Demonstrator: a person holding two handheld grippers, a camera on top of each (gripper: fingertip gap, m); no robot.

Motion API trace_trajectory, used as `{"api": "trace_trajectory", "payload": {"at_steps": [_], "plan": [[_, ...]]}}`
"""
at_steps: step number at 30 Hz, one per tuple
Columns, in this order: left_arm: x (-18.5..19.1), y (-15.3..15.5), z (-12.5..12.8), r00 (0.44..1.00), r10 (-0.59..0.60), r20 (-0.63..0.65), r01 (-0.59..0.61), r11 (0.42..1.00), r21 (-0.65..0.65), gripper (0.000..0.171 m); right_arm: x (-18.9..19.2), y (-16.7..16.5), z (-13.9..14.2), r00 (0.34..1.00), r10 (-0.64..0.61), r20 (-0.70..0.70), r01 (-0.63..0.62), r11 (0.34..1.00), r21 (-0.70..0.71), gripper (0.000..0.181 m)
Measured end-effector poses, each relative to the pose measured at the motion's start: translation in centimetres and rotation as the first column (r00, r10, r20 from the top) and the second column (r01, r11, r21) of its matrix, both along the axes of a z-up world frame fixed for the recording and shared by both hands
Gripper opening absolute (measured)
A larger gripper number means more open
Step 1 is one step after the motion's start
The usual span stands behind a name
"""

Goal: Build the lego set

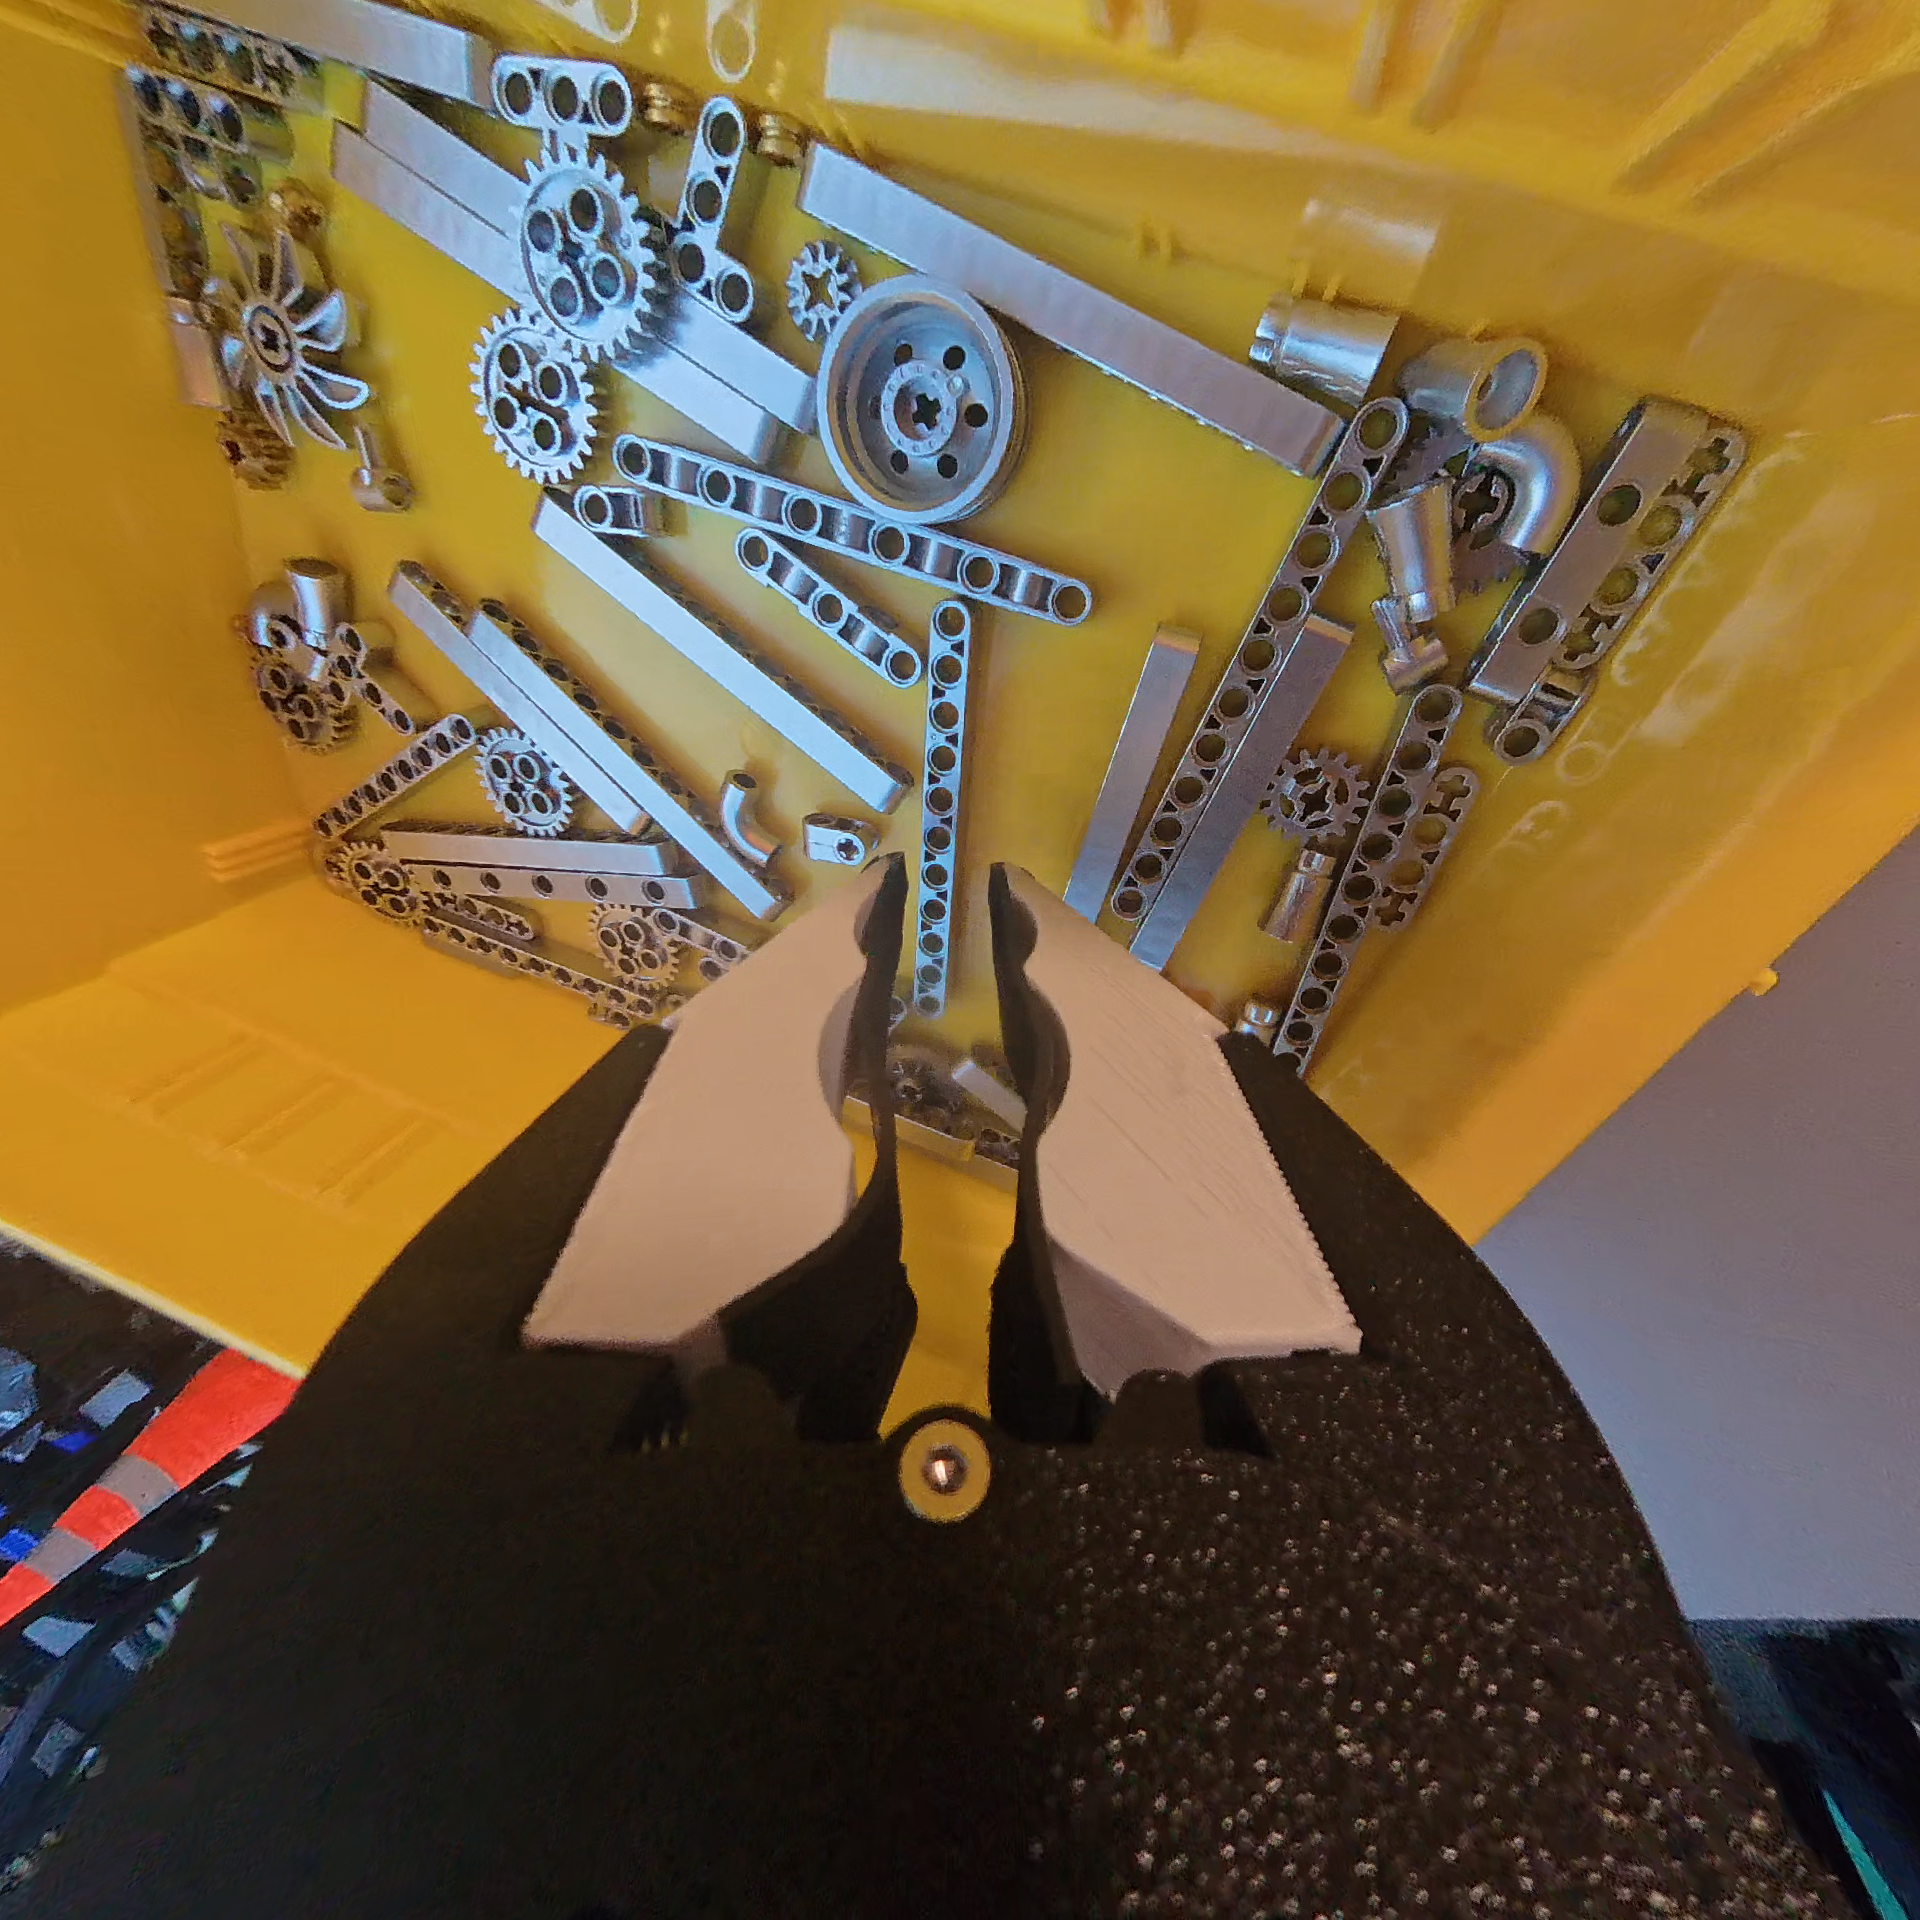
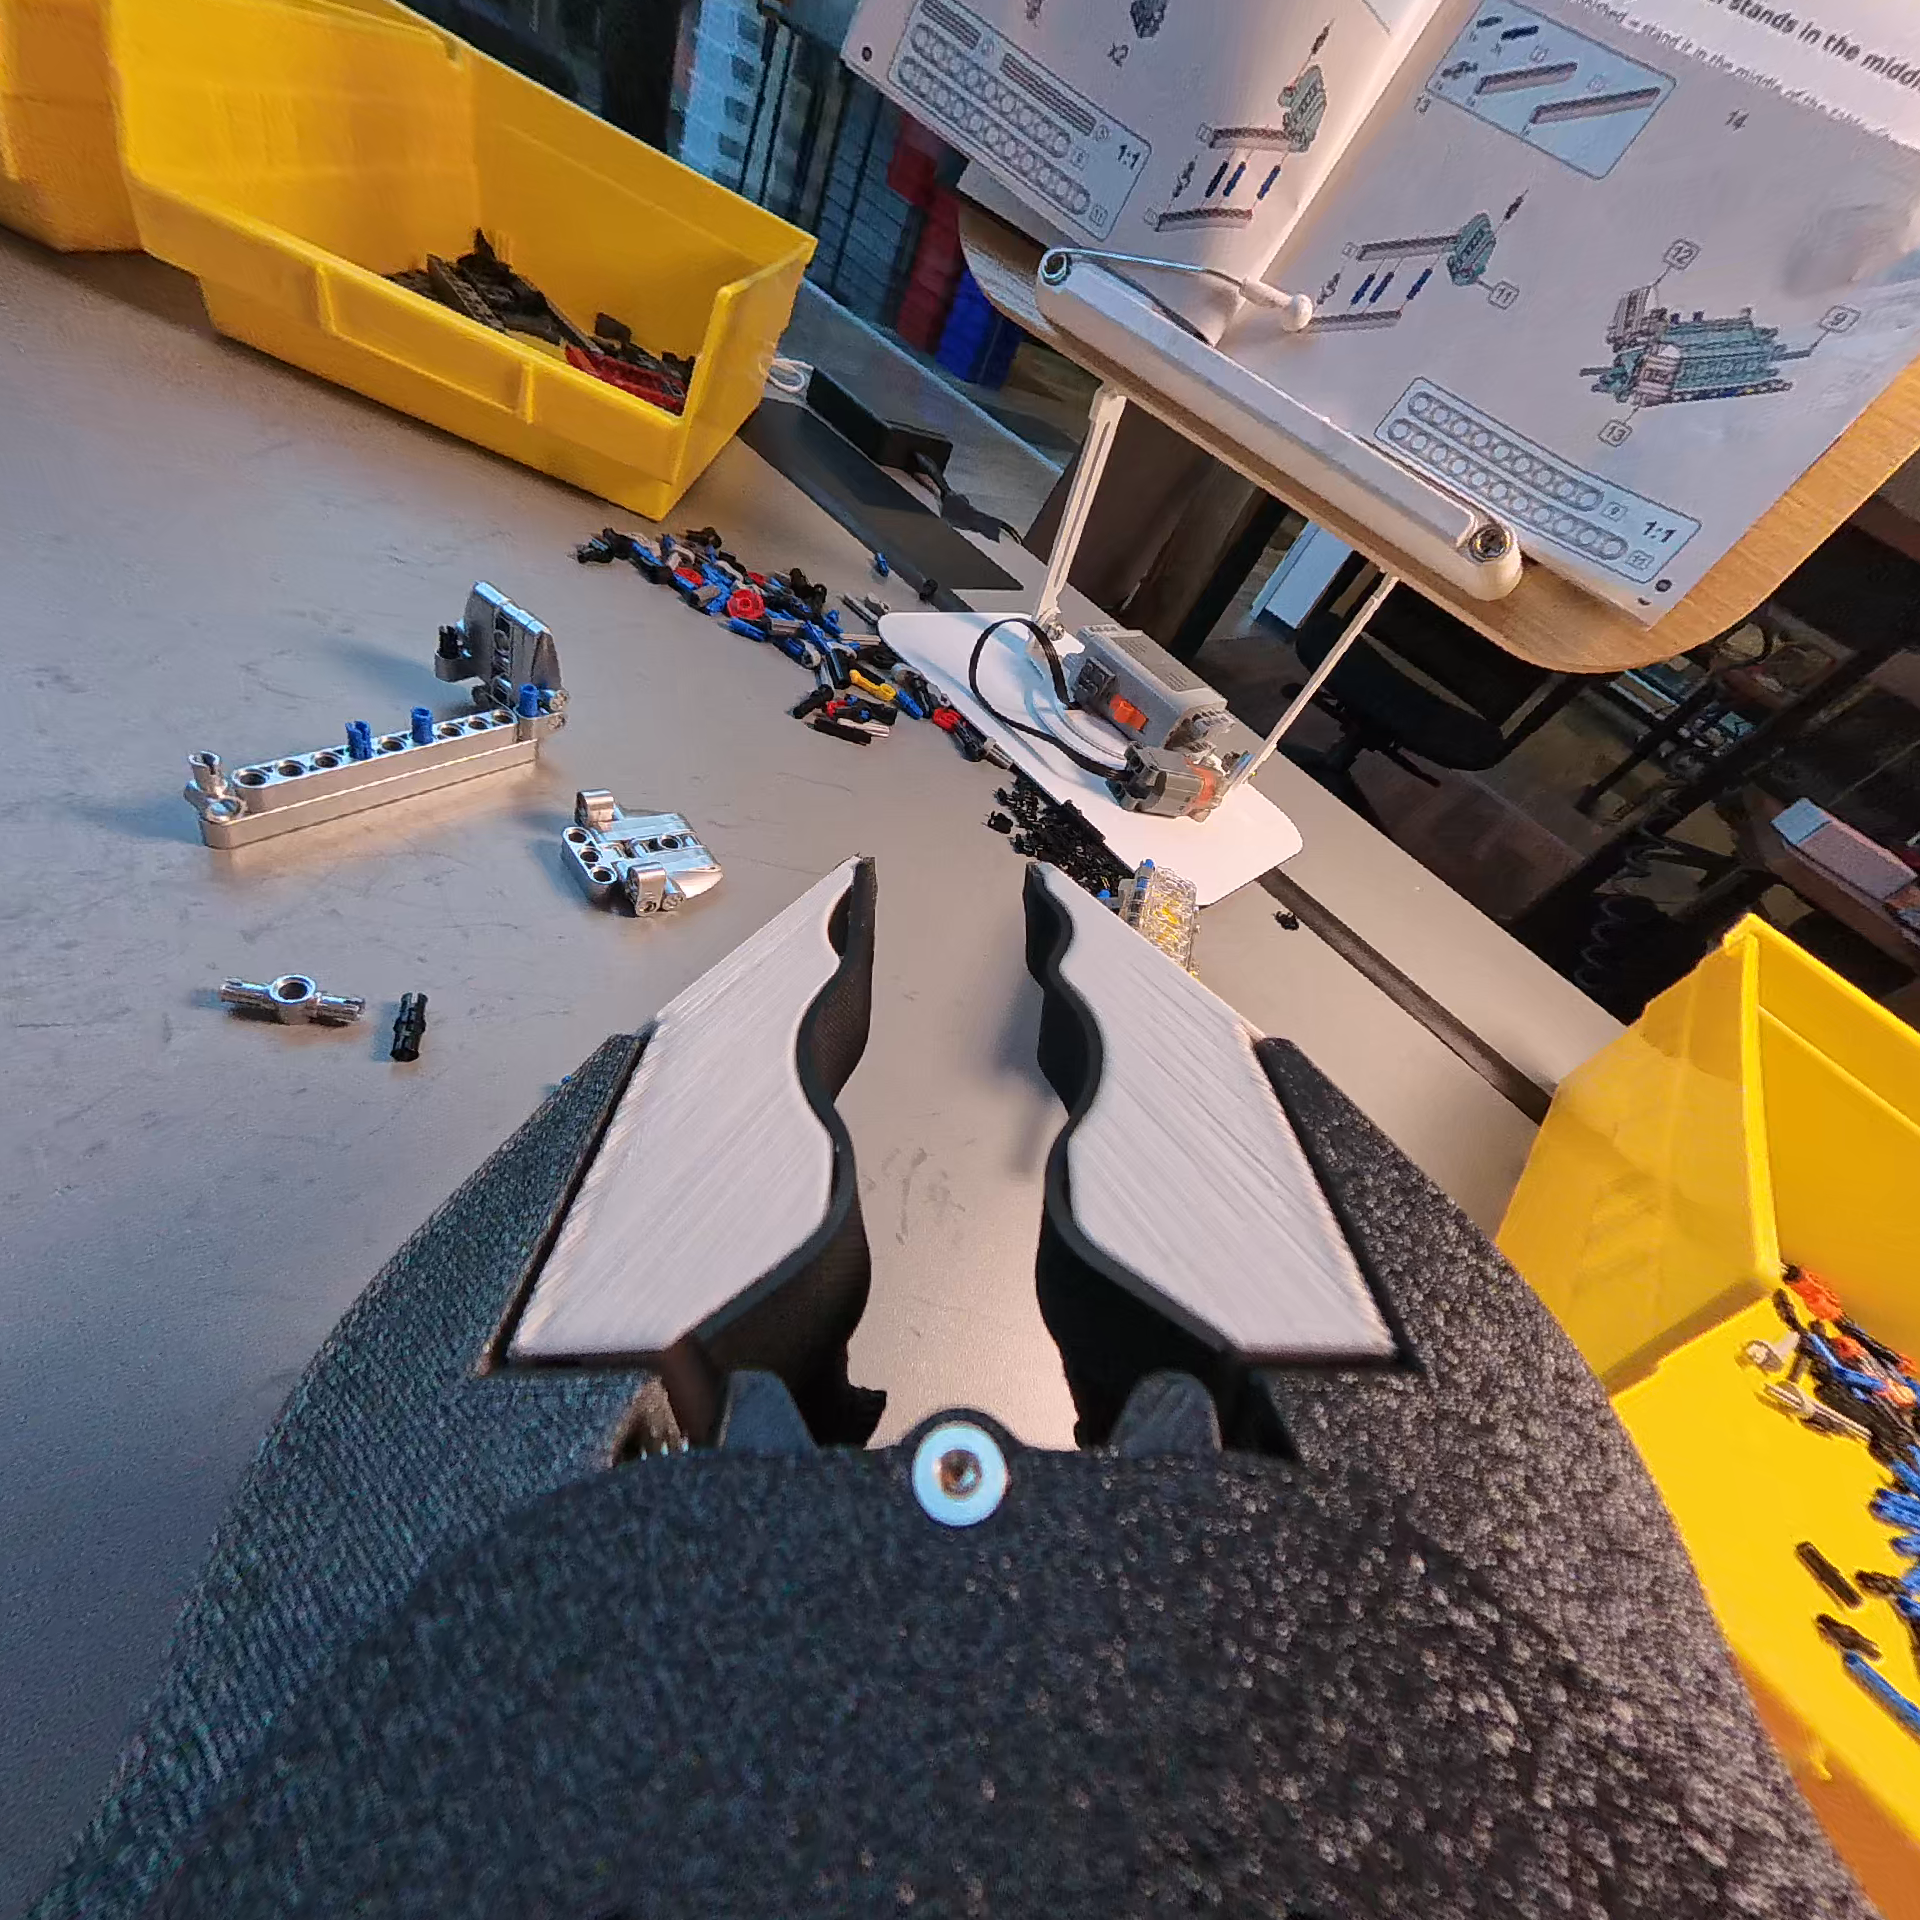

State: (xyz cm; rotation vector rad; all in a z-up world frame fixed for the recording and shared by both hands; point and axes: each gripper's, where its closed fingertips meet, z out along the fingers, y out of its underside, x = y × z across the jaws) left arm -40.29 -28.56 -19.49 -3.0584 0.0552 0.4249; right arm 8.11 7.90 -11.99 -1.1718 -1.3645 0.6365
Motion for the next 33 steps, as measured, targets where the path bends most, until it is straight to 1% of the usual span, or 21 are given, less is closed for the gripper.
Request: {"api": "trace_trajectory", "payload": {"at_steps": [3, 5, 8, 9, 11, 13, 15, 17, 18, 19, 21, 24, 27, 30, 33], "plan": [[-0.3, -0.3, -0.8, 1.0, 0.013, 0.019, -0.012, 0.999, -0.03, 0.014, 0.0, 0.0, 0.0, 1.0, -0.001, 0.0, 0.001, 1.0, -0.003, 0.027], [-0.3, -0.4, -1.3, 1.0, 0.015, 0.027, -0.014, 0.999, -0.047, 0.006, 0.0, 0.0, 0.0, 1.0, -0.001, -0.001, 0.001, 1.0, -0.003, 0.027], [-0.7, -0.2, -0.4, 1.0, 0.011, -0.007, -0.011, 0.999, -0.037, 0.005, 0.0, 0.0, 0.0, 1.0, 0.0, -0.003, 0.0, 1.0, -0.003, 0.027], [-0.7, -0.3, 0.2, 1.0, 0.004, -0.019, -0.005, 0.999, -0.032, 0.005, 0.1, 0.0, 0.1, 1.0, 0.001, -0.005, -0.001, 1.0, -0.004, 0.027], [-0.8, 0.0, 2.4, 0.997, -0.009, -0.075, 0.01, 1.0, 0.011, 0.005, 0.1, 0.0, 0.2, 1.0, 0.003, -0.009, -0.003, 1.0, -0.007, 0.027], [-0.5, 0.8, 5.6, 0.989, -0.019, -0.15, 0.033, 0.995, 0.094, 0.005, 0.1, 0.0, 0.2, 1.0, 0.005, -0.013, -0.006, 1.0, -0.013, 0.027], [1.4, 2.1, 8.7, 0.982, -0.049, -0.181, 0.084, 0.978, 0.19, 0.005, 0.1, 0.0, 0.2, 1.0, 0.009, -0.011, -0.009, 1.0, -0.017, 0.027], [4.8, 3.7, 10.9, 0.974, -0.125, -0.19, 0.172, 0.951, 0.256, 0.005, 0.1, -0.1, 0.1, 1.0, 0.014, -0.006, -0.014, 1.0, -0.017, 0.026], [6.9, 4.6, 11.4, 0.966, -0.175, -0.188, 0.223, 0.936, 0.274, 0.005, 0.0, -0.1, 0.1, 1.0, 0.016, -0.003, -0.016, 1.0, -0.015, 0.026], [9.3, 5.5, 11.5, 0.957, -0.229, -0.179, 0.273, 0.918, 0.287, 0.005, 0.0, -0.1, 0.0, 1.0, 0.017, -0.001, -0.017, 1.0, -0.013, 0.025], [14.5, 7.6, 11.0, 0.926, -0.342, -0.16, 0.376, 0.877, 0.301, 0.005, 0.1, -0.1, 0.1, 1.0, 0.013, -0.004, -0.013, 1.0, -0.008, 0.025], [22.6, 10.9, 8.6, 0.854, -0.507, -0.112, 0.515, 0.797, 0.317, 0.005, 0.3, 0.1, 0.5, 1.0, 0.001, -0.028, -0.002, 1.0, -0.021, 0.026], [30.4, 13.1, 5.2, 0.762, -0.647, 0.002, 0.613, 0.722, 0.321, 0.005, 0.6, 0.4, 1.1, 0.998, -0.009, -0.069, 0.004, 0.998, -0.061, 0.026], [36.5, 14.2, 2.3, 0.661, -0.744, 0.1, 0.694, 0.656, 0.295, 0.005, 1.0, 0.9, 1.7, 0.994, -0.022, -0.103, 0.012, 0.995, -0.095, 0.026], [41.6, 14.6, 0.8, 0.575, -0.793, 0.202, 0.738, 0.61, 0.289, 0.005, 1.3, 1.2, 1.9, 0.993, -0.032, -0.116, 0.019, 0.994, -0.109, 0.026]]}}
